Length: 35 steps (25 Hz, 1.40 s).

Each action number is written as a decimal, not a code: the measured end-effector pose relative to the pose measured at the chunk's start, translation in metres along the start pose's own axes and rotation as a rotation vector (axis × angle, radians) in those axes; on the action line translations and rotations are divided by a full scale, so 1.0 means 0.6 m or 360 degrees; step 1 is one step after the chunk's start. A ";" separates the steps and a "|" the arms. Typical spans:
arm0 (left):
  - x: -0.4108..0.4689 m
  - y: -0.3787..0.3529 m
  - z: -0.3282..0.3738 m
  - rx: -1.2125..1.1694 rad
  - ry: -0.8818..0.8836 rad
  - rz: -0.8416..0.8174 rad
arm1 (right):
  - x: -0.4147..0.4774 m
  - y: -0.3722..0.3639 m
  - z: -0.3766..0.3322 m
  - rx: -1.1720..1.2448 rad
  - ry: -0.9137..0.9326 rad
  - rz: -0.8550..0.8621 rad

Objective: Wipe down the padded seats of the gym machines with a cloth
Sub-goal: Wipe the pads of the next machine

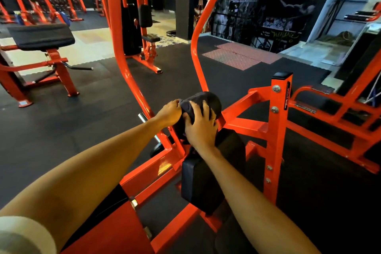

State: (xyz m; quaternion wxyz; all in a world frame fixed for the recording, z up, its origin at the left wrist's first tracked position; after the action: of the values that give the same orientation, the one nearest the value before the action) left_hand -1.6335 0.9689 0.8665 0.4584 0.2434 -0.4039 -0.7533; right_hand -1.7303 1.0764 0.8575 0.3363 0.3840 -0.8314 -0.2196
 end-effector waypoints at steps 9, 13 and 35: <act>-0.038 -0.036 0.069 0.0537 -0.0260 0.0049 | 0.145 0.053 0.150 0.0229 -0.0419 -0.0006; 0.000 0.003 0.003 0.0143 -0.0035 0.0021 | 0.043 0.026 0.050 0.0033 -0.0091 0.0128; 0.012 0.002 -0.040 -0.0332 0.0147 0.0012 | 0.044 0.024 0.008 -0.0214 0.0301 0.0007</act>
State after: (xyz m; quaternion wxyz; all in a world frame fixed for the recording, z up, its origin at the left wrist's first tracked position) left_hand -1.6184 0.9530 0.8539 0.5022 0.2272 -0.3028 -0.7775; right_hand -1.7536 1.0650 0.8734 0.4387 0.3778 -0.7801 -0.2371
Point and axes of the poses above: each hand's wrist, its own x-axis towards the middle knuckle, its own y-axis out of the back of the hand, z = x × y, the point moved 10 cm from there along x, towards the middle knuckle, and after that the axes turned 8 degrees about x, right-handed, at the moved point
